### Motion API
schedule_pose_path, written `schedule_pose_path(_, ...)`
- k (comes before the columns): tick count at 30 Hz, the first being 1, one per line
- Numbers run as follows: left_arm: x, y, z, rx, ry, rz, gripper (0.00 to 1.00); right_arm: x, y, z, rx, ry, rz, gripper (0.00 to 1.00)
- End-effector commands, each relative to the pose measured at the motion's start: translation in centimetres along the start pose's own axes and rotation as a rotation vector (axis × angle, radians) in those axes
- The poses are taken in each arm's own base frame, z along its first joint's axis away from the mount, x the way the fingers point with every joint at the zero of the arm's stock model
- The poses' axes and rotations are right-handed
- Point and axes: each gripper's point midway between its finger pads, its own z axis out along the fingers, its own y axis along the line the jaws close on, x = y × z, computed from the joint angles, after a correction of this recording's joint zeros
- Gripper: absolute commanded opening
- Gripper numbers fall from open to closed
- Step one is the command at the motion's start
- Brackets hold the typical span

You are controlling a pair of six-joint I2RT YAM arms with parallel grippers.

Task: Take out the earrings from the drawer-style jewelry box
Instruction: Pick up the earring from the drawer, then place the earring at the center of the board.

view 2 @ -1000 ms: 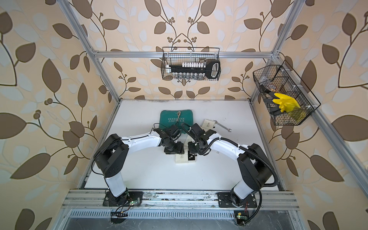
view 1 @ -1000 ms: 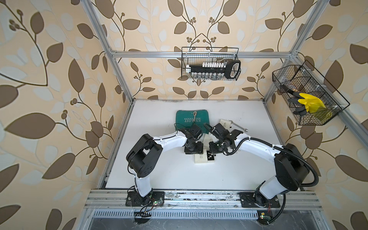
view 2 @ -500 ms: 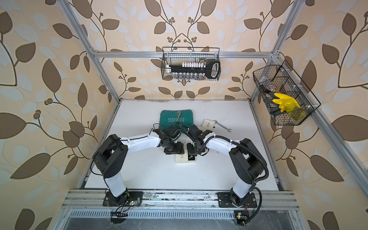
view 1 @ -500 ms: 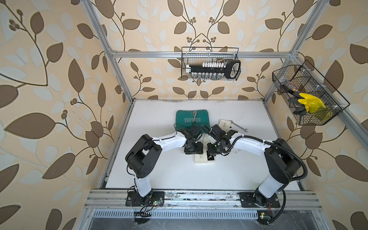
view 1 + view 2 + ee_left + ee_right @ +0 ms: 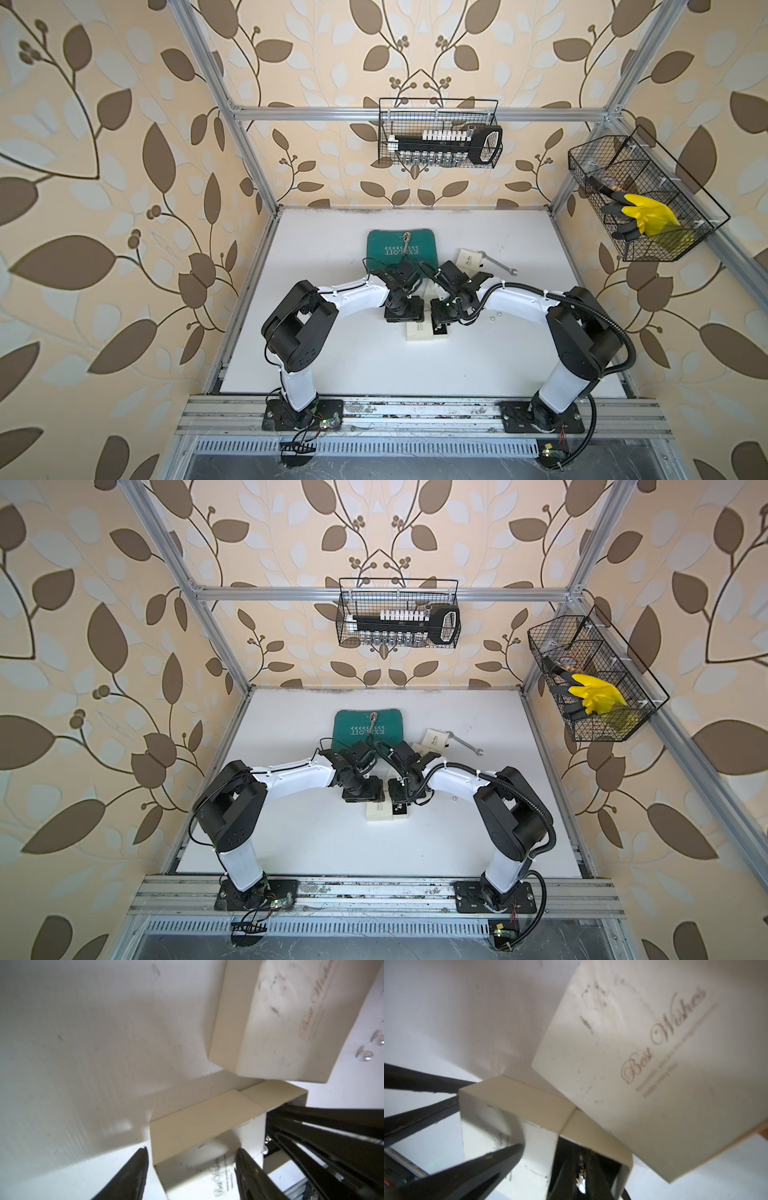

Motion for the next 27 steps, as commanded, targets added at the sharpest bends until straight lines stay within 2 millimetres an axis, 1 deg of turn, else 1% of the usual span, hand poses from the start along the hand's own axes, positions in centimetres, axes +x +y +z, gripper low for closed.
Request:
schedule_pose_path(1, 1.6, 1.1, 0.3, -0.049, 0.052, -0.011, 0.68, 0.4, 0.3, -0.2, -0.017, -0.003, -0.004, 0.09)
schedule_pose_path(6, 1.8, 1.4, 0.6, -0.061, 0.064, -0.011, 0.68, 0.0, 0.7, -1.9, -0.042, -0.035, 0.003, 0.09)
schedule_pose_path(9, 1.8, 1.5, 0.7, -0.064, 0.068, -0.010, 0.68, -0.4, 0.5, -3.1, -0.053, -0.060, 0.023, 0.08)
schedule_pose_path(14, 1.9, 1.5, 0.8, -0.063, 0.071, -0.009, 0.68, -1.4, -0.7, -4.7, -0.067, -0.097, 0.084, 0.08)
schedule_pose_path(16, 1.8, 1.5, 0.8, -0.061, 0.069, -0.007, 0.68, -1.9, -2.1, -5.4, -0.047, -0.118, 0.123, 0.08)
schedule_pose_path(18, 1.8, 1.4, 0.7, -0.059, 0.065, -0.005, 0.68, -2.5, -3.9, -5.9, -0.015, -0.142, 0.169, 0.08)
schedule_pose_path(19, 1.8, 1.4, 0.6, -0.057, 0.064, -0.005, 0.68, -2.7, -4.7, -6.0, -0.003, -0.147, 0.186, 0.08)
schedule_pose_path(21, 1.7, 1.3, 0.6, -0.051, 0.062, -0.002, 0.68, -2.7, -6.9, -5.9, 0.037, -0.139, 0.239, 0.08)
schedule_pose_path(23, 1.7, 1.0, 0.5, -0.038, 0.060, 0.005, 0.68, -2.4, -9.1, -5.4, 0.076, -0.122, 0.303, 0.08)
schedule_pose_path(27, 1.7, 0.8, 0.3, -0.029, 0.055, 0.018, 0.68, -1.0, -13.8, -4.2, 0.132, -0.082, 0.489, 0.08)
